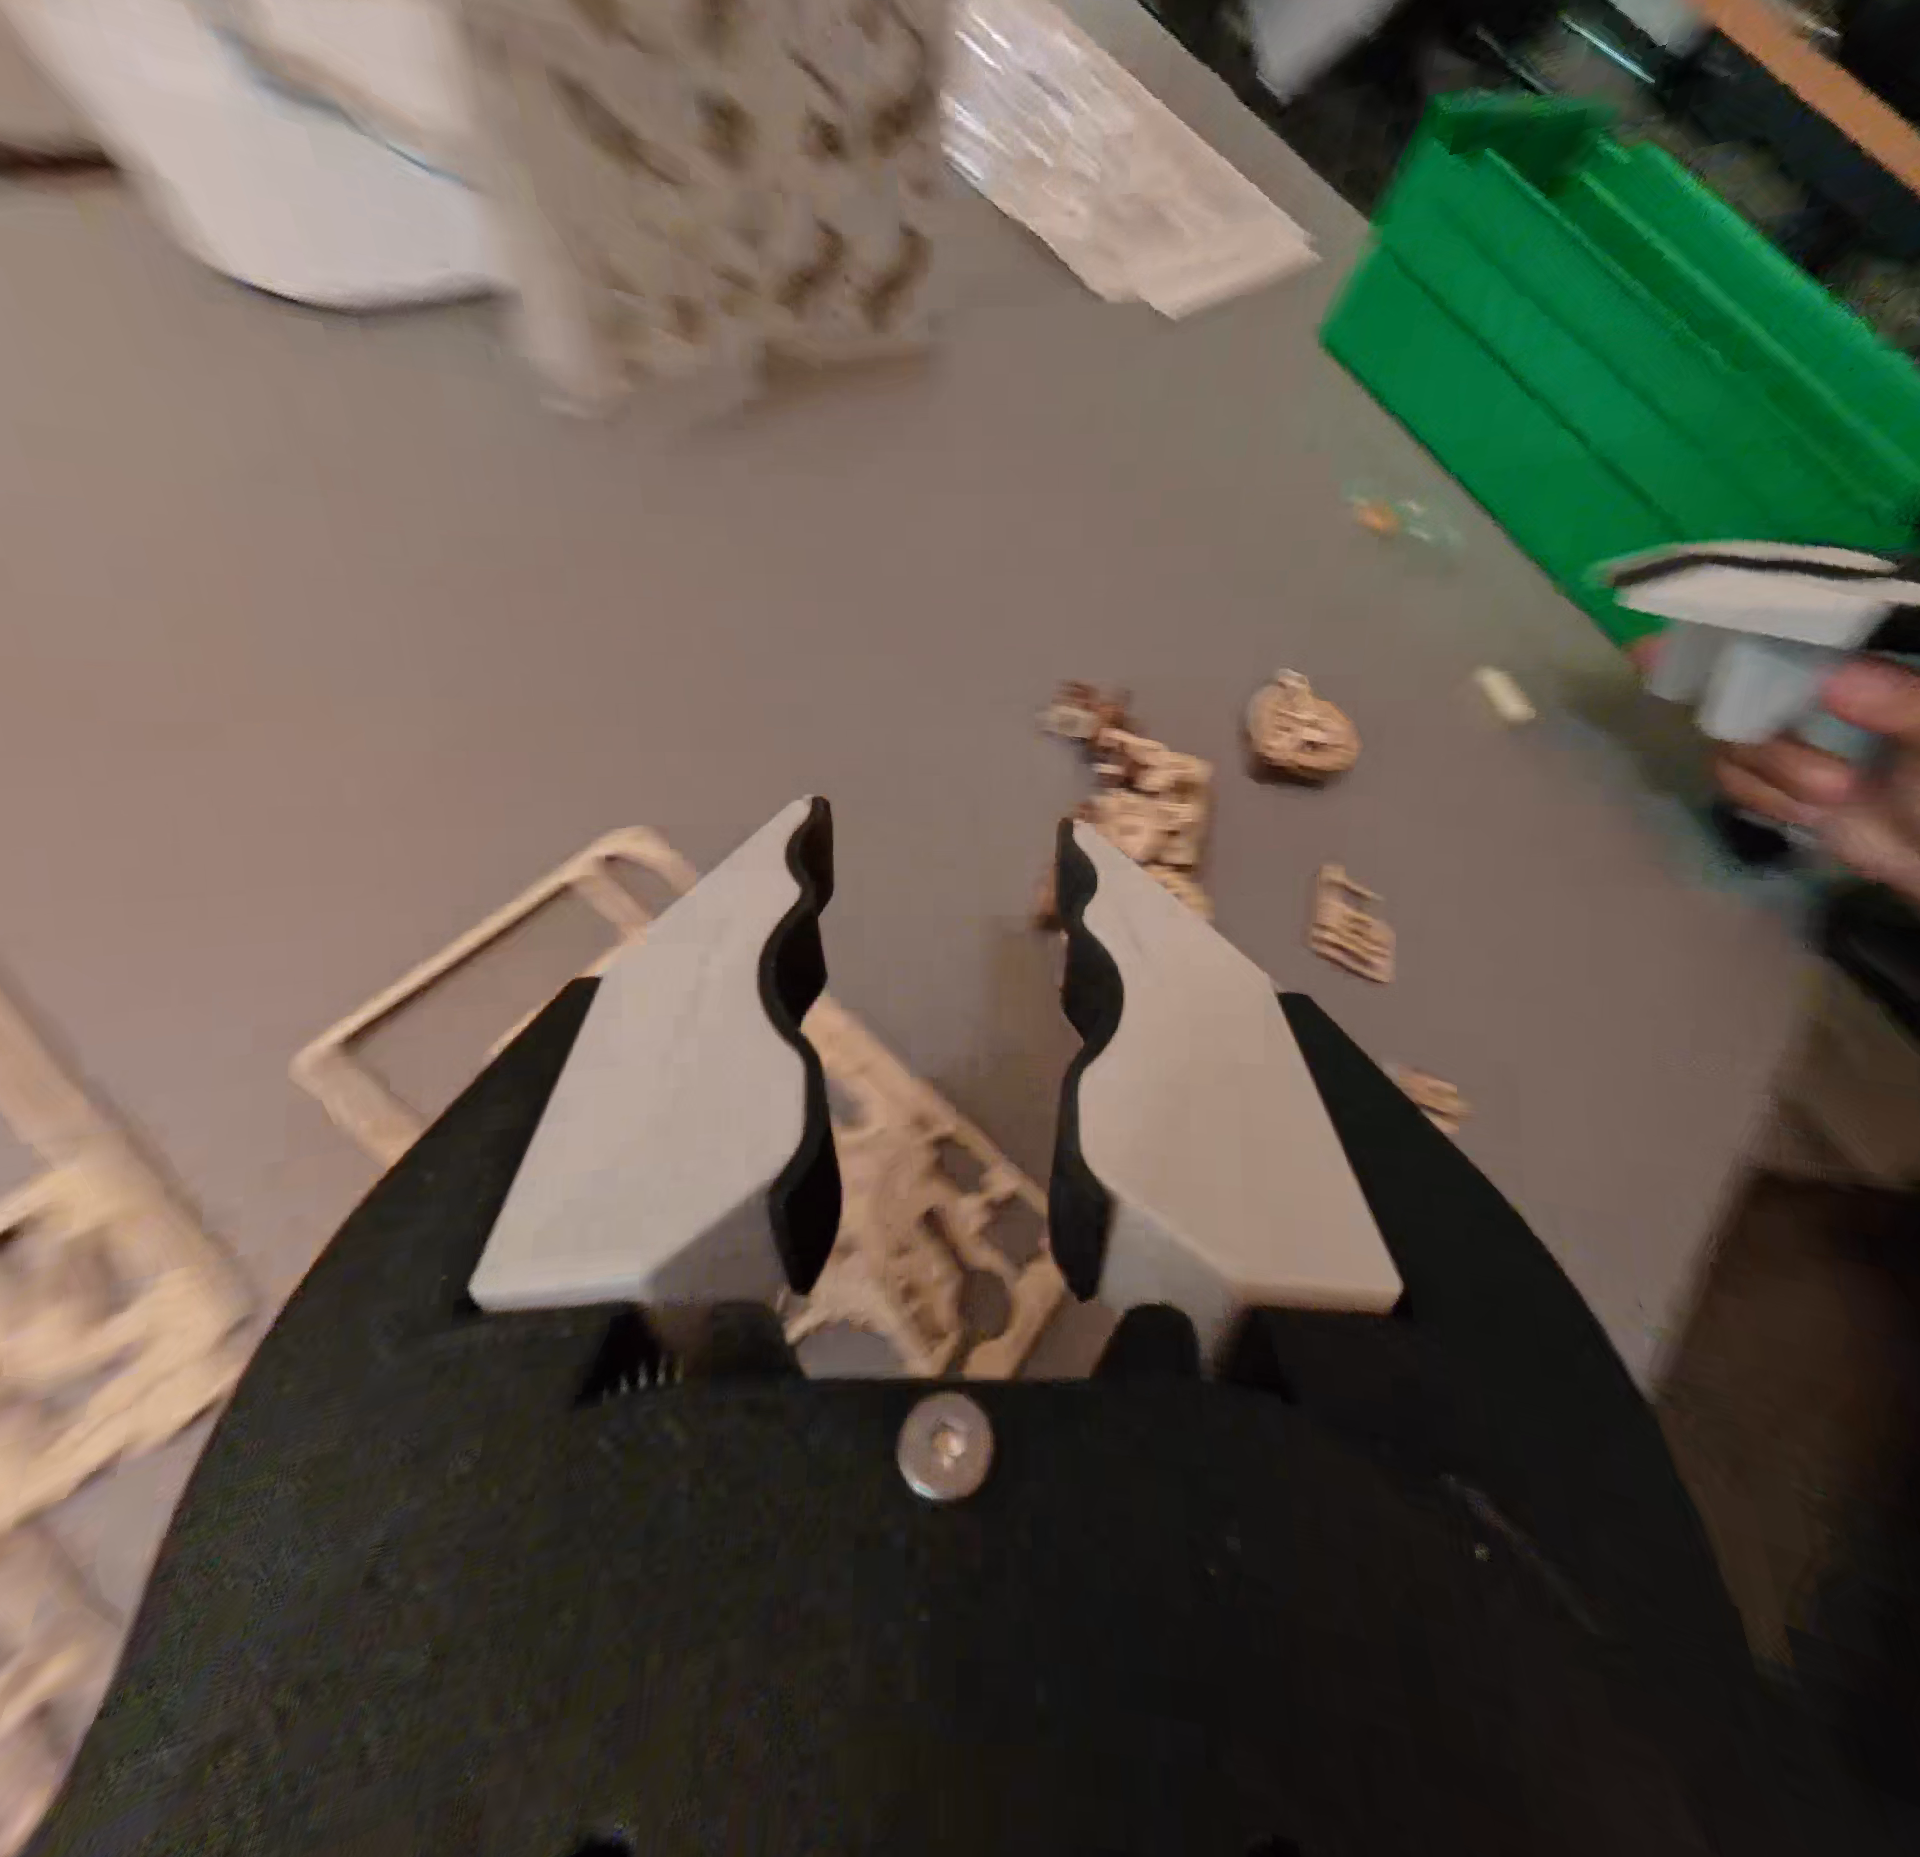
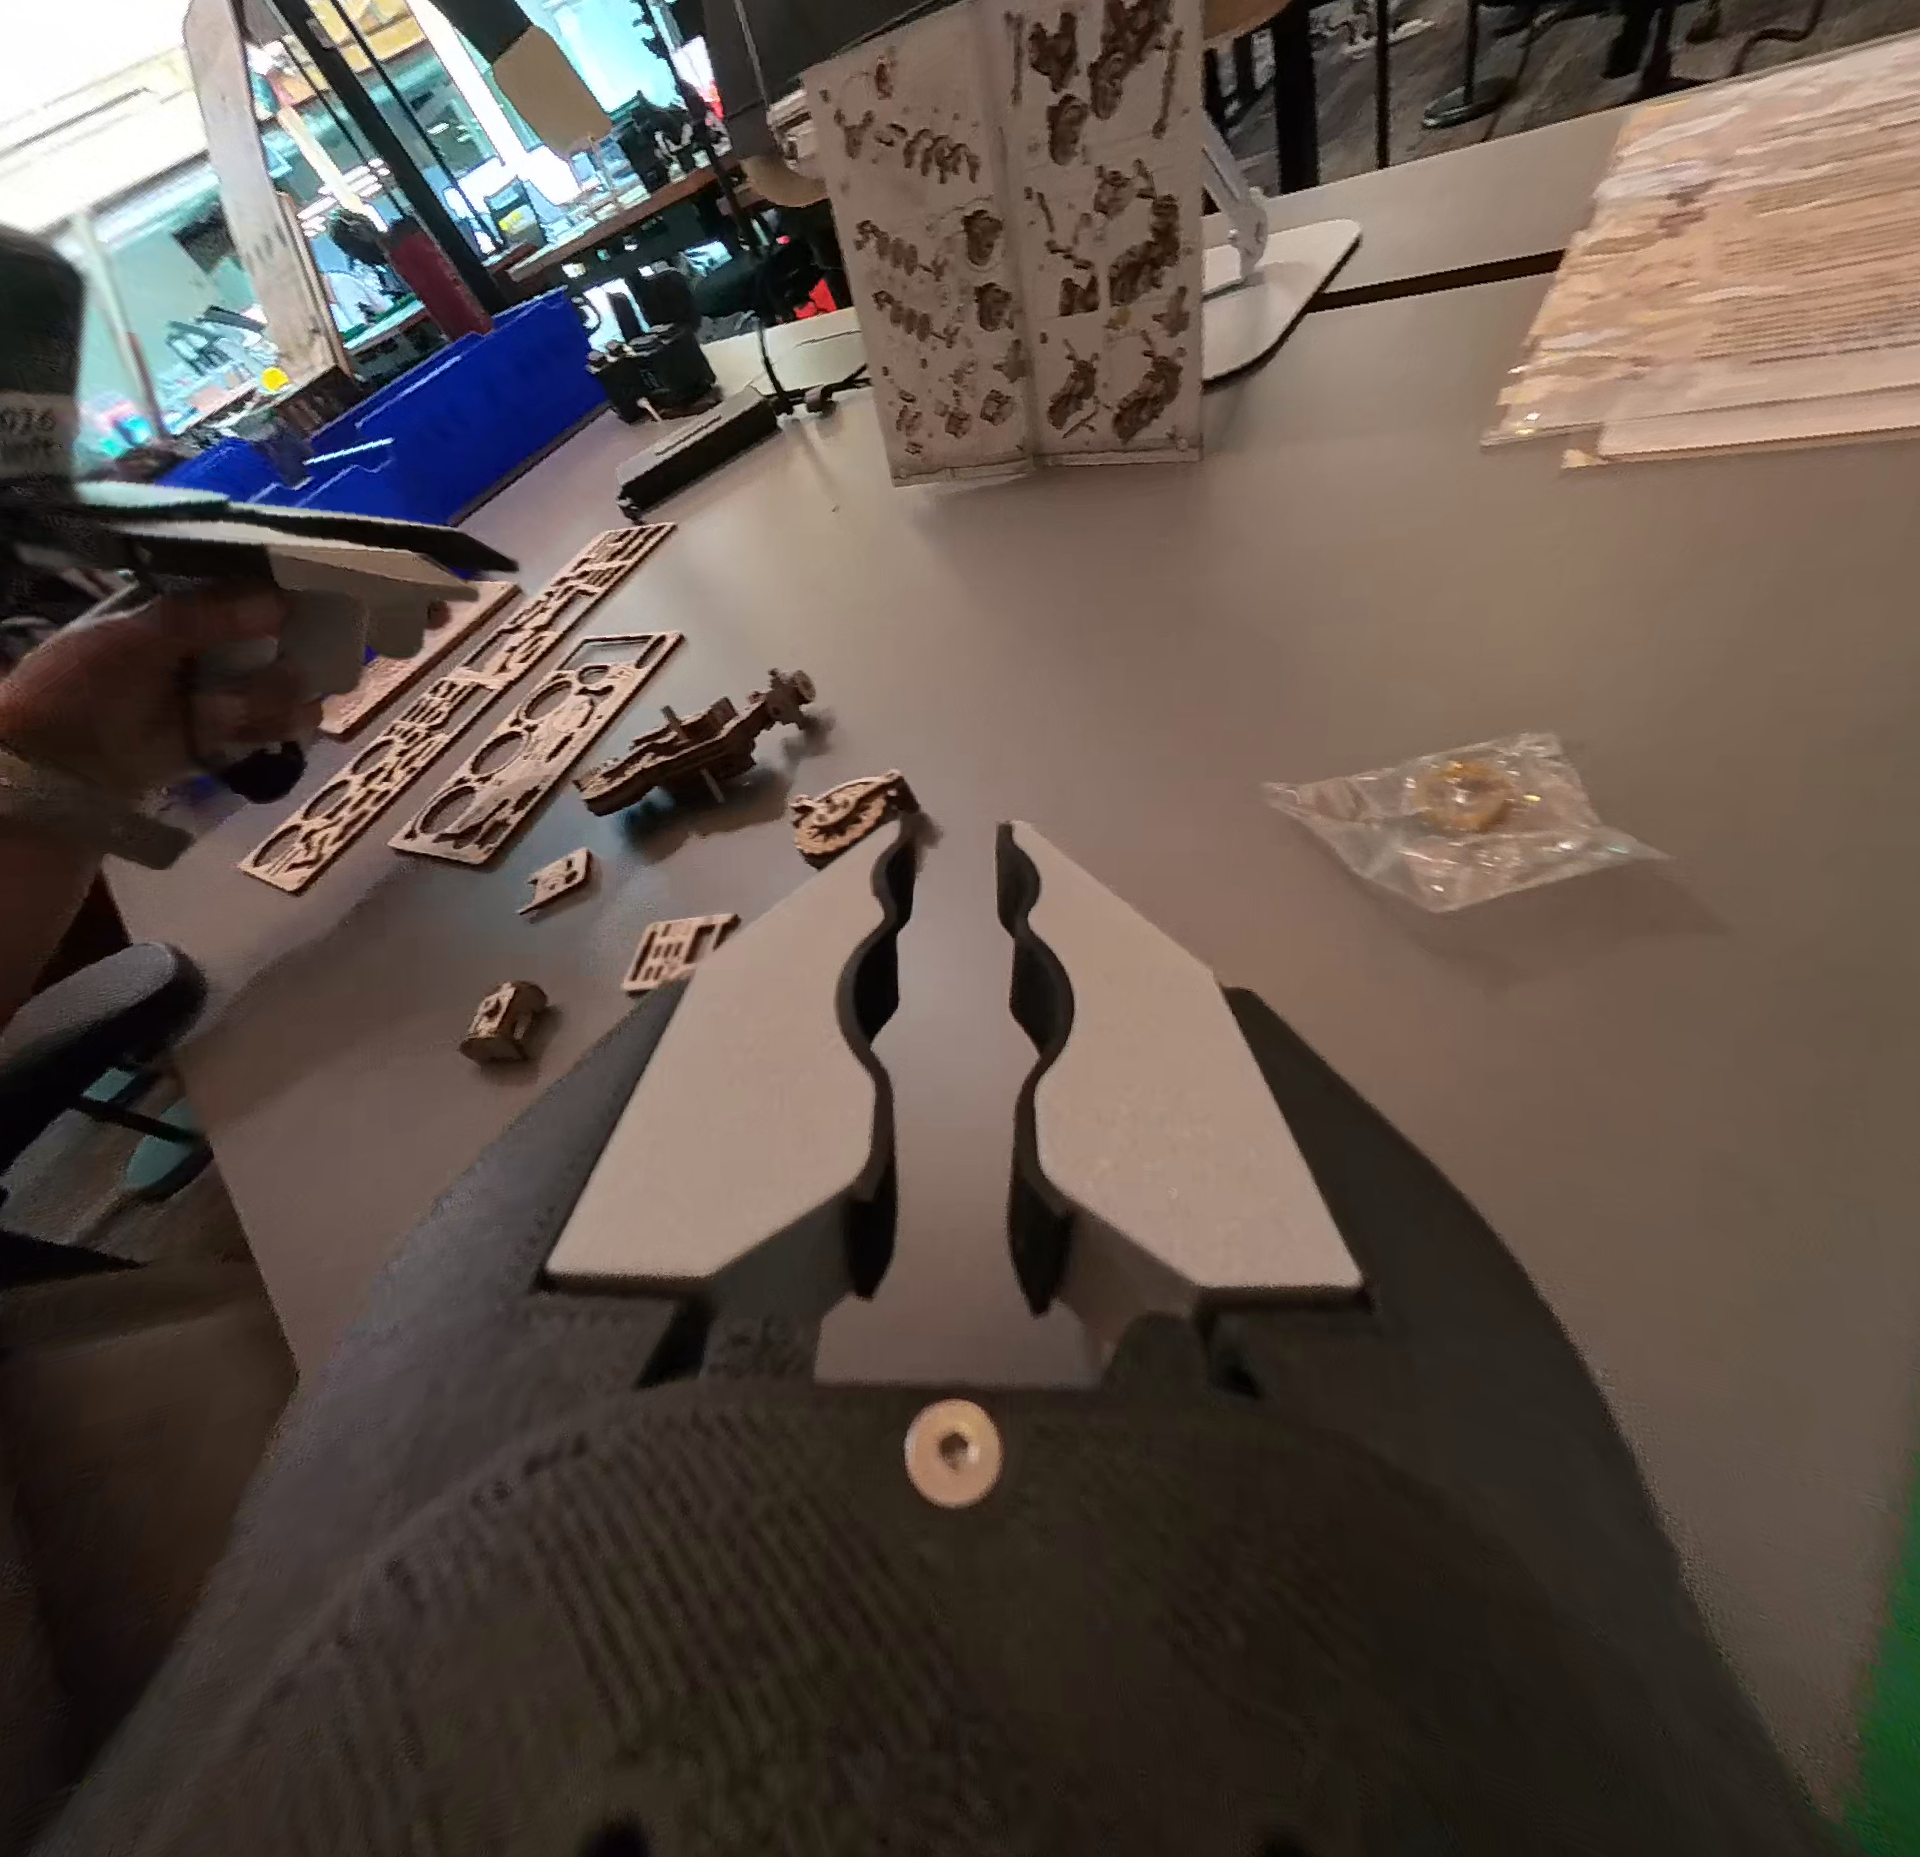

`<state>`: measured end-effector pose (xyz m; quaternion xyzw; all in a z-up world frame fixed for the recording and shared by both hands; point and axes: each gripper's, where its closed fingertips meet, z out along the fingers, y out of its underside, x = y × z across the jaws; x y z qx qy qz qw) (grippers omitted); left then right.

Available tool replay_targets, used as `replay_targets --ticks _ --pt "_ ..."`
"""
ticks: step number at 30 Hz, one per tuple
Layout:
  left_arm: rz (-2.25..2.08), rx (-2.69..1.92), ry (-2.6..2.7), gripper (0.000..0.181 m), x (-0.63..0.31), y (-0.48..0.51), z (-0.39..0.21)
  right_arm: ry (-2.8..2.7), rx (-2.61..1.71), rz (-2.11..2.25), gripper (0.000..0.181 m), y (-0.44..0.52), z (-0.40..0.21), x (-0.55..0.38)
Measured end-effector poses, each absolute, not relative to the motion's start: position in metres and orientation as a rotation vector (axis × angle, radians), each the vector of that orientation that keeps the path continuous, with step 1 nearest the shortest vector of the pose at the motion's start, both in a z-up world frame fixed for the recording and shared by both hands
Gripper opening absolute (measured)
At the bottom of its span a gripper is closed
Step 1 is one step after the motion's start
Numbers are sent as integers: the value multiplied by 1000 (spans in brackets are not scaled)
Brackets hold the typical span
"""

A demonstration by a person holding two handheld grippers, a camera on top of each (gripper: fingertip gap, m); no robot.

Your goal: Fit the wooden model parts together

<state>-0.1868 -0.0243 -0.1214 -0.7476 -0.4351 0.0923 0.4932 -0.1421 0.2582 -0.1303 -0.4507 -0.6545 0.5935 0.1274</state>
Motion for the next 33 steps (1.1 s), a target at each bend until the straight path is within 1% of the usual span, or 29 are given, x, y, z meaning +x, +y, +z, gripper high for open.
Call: replay_targets --ticks 3,6,7,9,11,14,20,25,27,33 --pt "601 -1613 -1197 40 -172 -89 -113 -1955 -1268 1717 14 246 -133 -138" --pt "765 -1492 -1326 39 -138 -134 -123 -1998 -1201 1646 13 239 -139 -138" --pt "777 -1479 -1360 39 -128 -140 -130 -2004 -1178 1618 12 237 -140 -140" --pt "821 -1449 -1309 41 -119 -138 -119 -2008 -1129 1581 10 234 -141 -143" --pt "870 -1518 -1254 39 -118 -132 -114 -1976 -1074 1580 8 229 -134 -146" --pt "876 -1658 -1235 41 -121 -122 -134 -1945 -1029 1605 5 220 -126 -145" --pt "939 -1745 -1182 37 -121 -114 -140 -1993 -967 1562 7 209 -131 -139" --pt "931 -1813 -1225 39 -126 -113 -152 -2018 -985 1664 9 202 -129 -130" --pt "915 -1764 -1244 40 -131 -112 -151 -2026 -1005 1710 10 200 -128 -127" --pt "688 -1637 -1275 45 -151 -91 -138 -2023 -1068 1796 11 202 -124 -122"
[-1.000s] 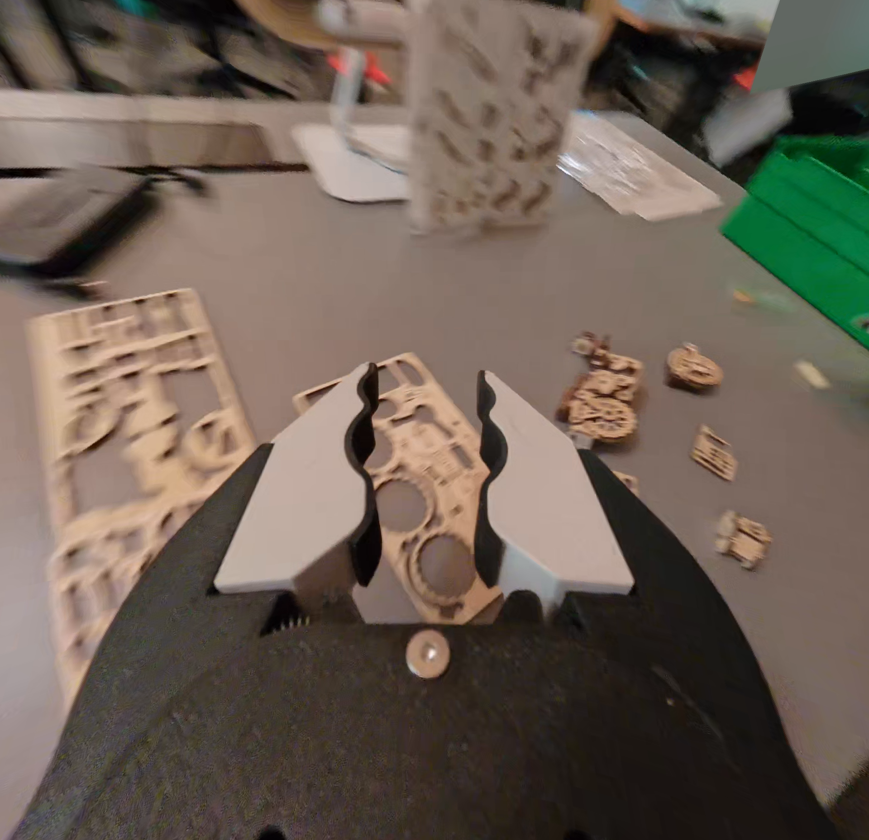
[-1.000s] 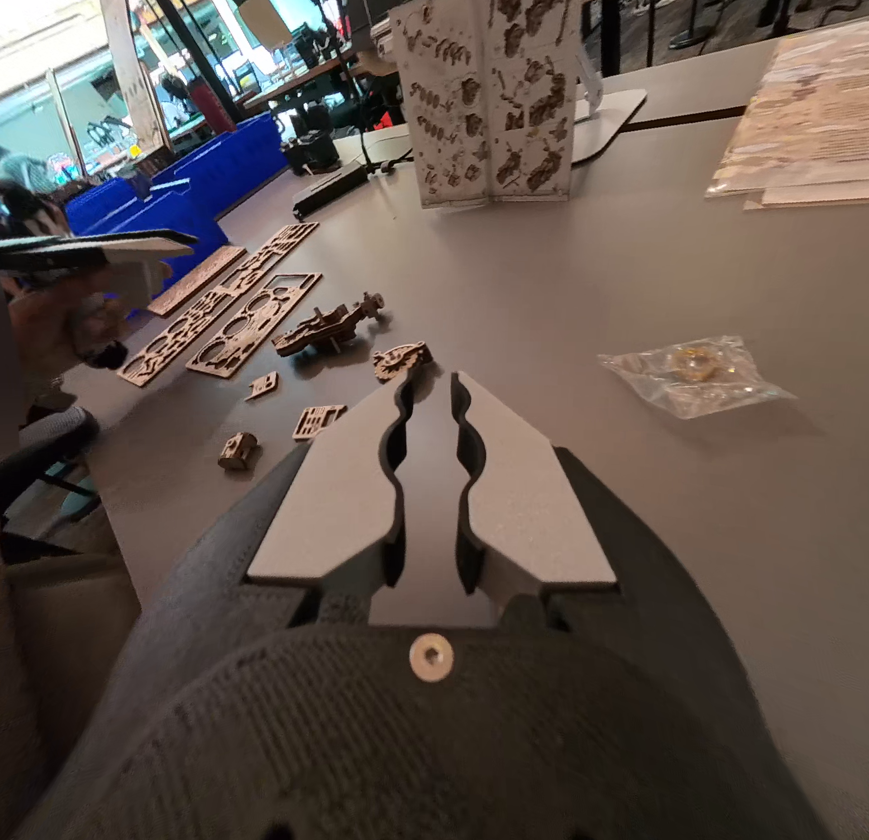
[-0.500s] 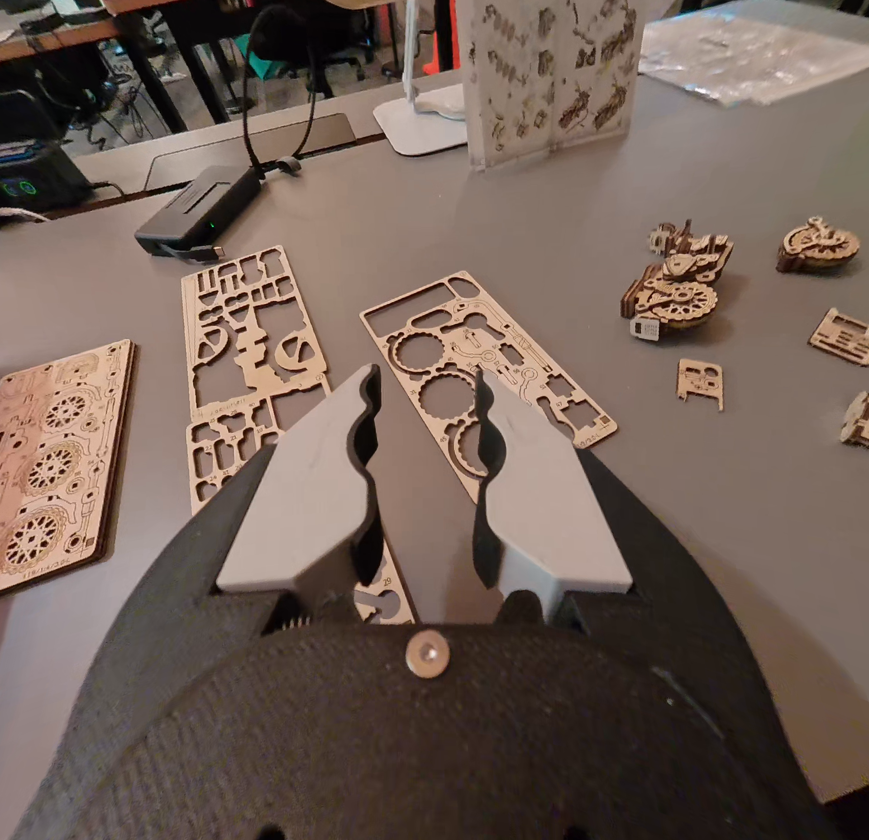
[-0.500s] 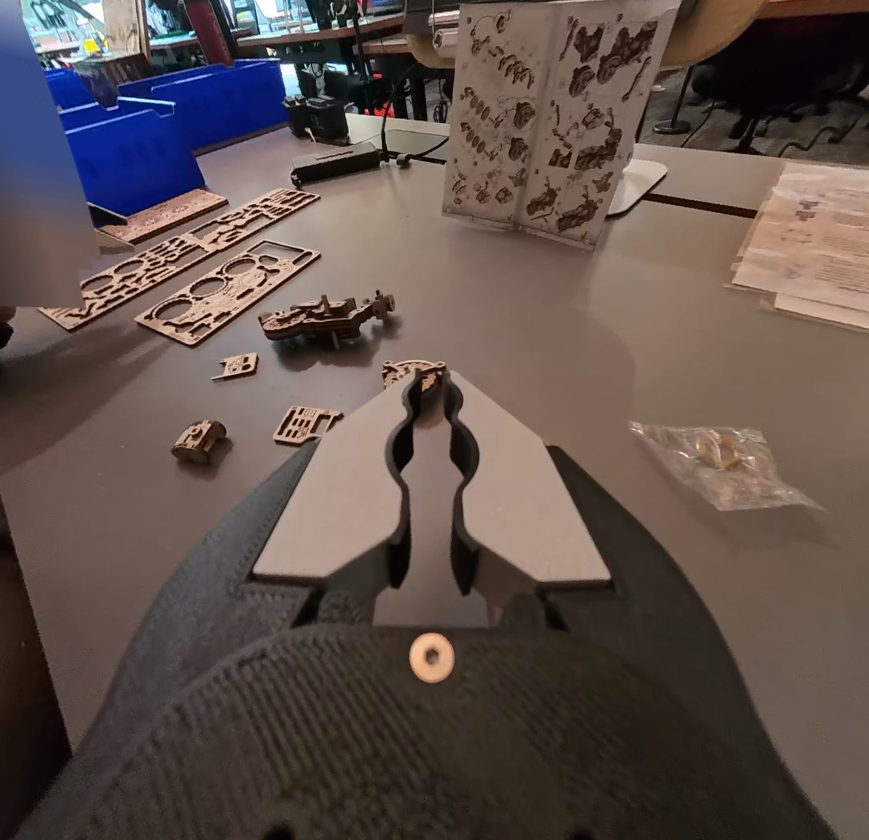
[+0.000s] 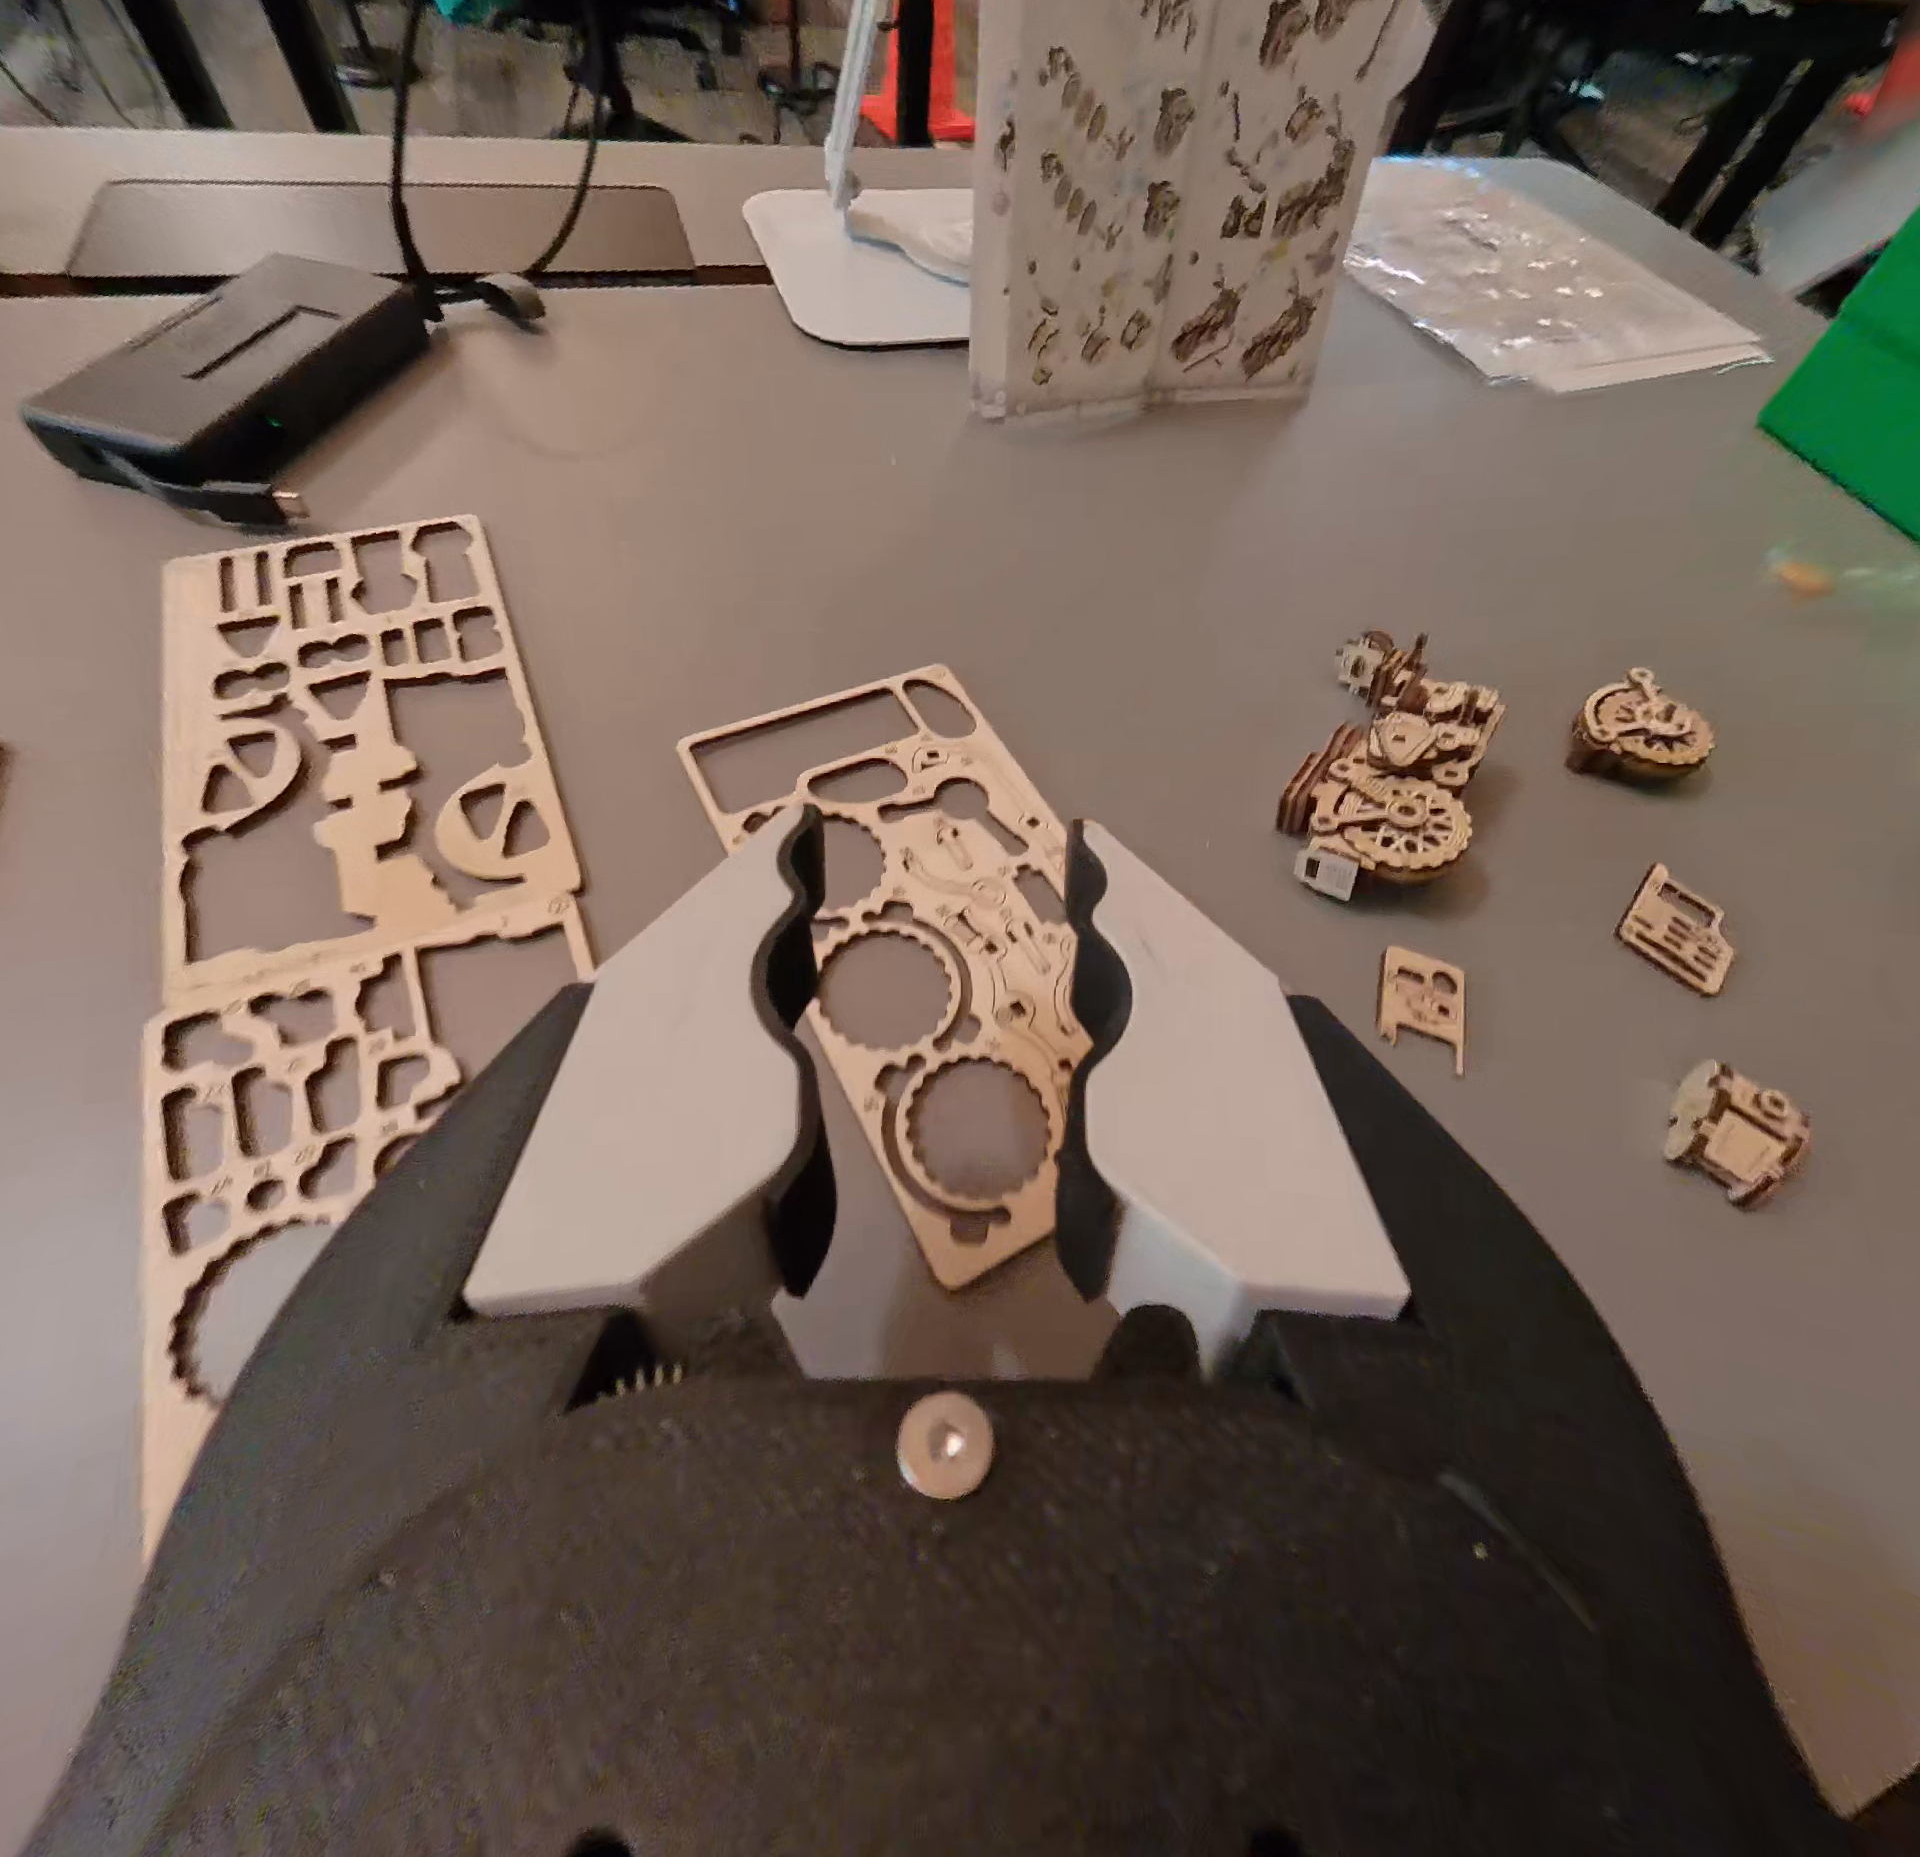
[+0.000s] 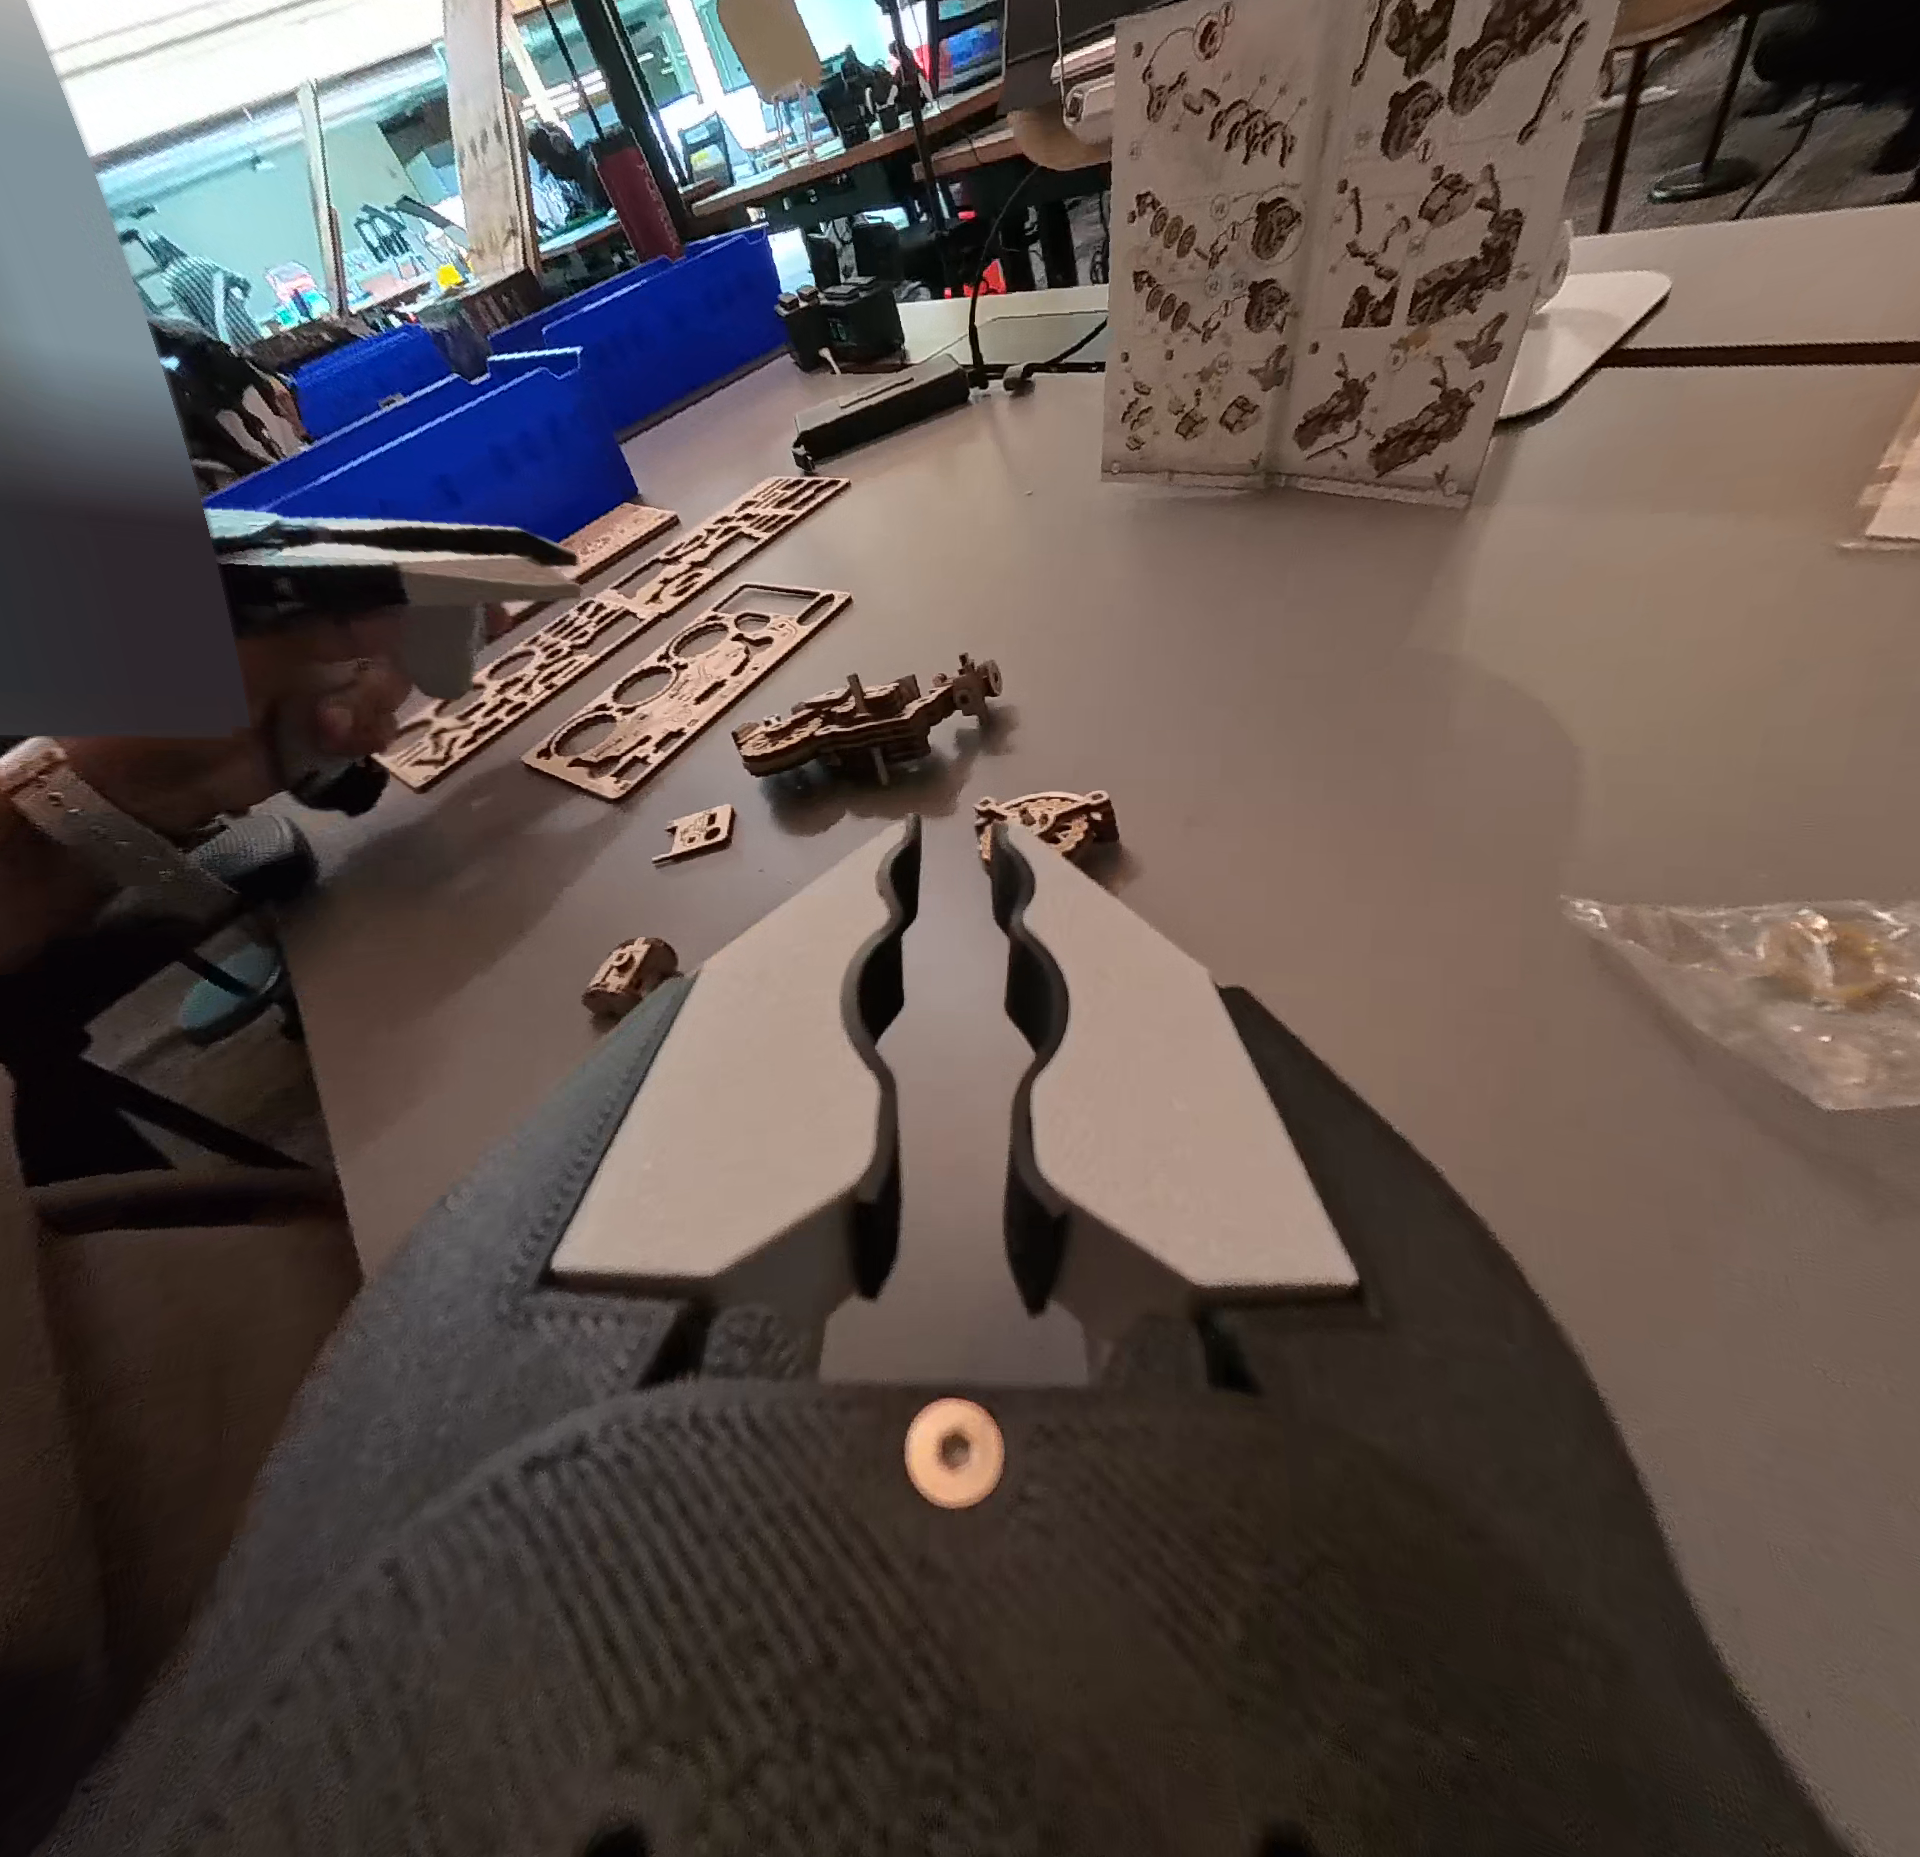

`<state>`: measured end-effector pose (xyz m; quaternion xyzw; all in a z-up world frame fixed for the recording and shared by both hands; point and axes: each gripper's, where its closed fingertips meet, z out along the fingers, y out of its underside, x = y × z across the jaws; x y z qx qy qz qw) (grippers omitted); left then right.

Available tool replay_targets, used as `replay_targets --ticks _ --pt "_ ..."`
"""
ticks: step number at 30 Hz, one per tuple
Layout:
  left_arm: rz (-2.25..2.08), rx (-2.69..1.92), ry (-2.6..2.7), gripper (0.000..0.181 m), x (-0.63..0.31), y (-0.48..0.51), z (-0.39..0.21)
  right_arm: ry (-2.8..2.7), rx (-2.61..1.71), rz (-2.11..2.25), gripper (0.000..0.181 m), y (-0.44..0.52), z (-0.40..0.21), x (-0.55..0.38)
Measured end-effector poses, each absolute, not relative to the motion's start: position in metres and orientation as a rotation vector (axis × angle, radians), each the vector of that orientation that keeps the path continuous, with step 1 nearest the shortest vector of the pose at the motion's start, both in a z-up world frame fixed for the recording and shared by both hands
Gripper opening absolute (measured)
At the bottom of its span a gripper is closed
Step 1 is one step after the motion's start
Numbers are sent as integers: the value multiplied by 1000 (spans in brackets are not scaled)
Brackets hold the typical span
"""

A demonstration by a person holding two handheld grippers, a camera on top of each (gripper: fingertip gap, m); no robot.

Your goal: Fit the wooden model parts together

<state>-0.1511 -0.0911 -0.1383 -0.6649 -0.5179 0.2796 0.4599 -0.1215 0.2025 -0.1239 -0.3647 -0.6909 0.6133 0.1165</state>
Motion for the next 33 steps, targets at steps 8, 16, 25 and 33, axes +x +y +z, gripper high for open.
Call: replay_targets --ticks 8,16,25,33 --pt "654 -1786 -1174 45 -158 -67 -161 -2033 -1120 1794 14 208 -128 -123" --pt "528 -1808 -1095 44 -139 -44 -164 -2149 -1129 1683 22 202 -147 -121" --pt "536 -1823 -1071 38 -138 -42 -164 -2198 -1026 1455 35 208 -160 -121" --pt "542 -1830 -1065 36 -138 -41 -164 -2154 -1035 1450 44 212 -157 -126"
